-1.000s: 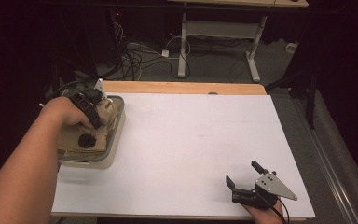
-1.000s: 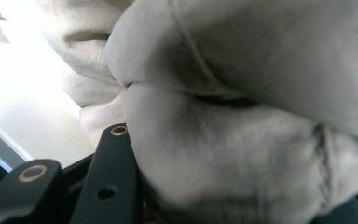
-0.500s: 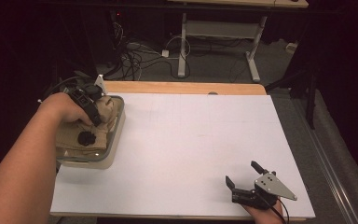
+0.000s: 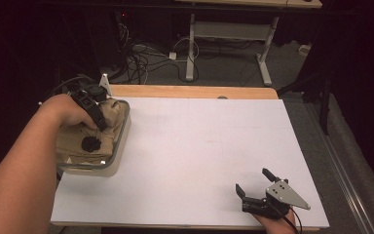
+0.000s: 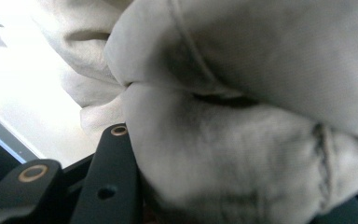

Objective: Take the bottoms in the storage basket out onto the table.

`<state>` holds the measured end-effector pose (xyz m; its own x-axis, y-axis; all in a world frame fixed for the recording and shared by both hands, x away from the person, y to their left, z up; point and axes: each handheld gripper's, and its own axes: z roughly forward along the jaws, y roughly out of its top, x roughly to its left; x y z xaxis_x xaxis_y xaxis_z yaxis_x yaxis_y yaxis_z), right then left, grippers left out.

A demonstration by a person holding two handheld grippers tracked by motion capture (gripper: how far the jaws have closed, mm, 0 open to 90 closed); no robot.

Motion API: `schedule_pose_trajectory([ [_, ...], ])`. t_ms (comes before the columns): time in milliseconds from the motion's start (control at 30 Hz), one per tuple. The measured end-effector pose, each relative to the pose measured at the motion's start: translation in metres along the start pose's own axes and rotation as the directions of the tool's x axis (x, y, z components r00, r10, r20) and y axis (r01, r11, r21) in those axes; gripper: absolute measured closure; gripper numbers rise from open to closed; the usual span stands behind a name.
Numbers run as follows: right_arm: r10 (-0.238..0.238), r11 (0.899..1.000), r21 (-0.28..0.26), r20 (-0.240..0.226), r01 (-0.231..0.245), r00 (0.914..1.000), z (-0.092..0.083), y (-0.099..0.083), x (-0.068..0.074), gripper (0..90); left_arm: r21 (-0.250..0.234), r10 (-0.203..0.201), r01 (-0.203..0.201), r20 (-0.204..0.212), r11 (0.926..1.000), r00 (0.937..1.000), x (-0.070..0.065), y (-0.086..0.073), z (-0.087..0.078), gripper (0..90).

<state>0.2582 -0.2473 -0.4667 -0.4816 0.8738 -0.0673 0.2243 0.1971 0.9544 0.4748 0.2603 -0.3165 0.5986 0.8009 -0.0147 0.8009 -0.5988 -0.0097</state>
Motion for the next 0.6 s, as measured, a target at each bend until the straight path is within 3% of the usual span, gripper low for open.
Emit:
schedule_pose_trajectory([
  [600,0.000,1.000,-0.002,0.002,0.000,1.0000,-0.001,0.001,0.001,0.5,-0.007,0.007,-0.007,0.045,0.9999,0.9990,-0.013,-0.001,-0.025,61.5],
])
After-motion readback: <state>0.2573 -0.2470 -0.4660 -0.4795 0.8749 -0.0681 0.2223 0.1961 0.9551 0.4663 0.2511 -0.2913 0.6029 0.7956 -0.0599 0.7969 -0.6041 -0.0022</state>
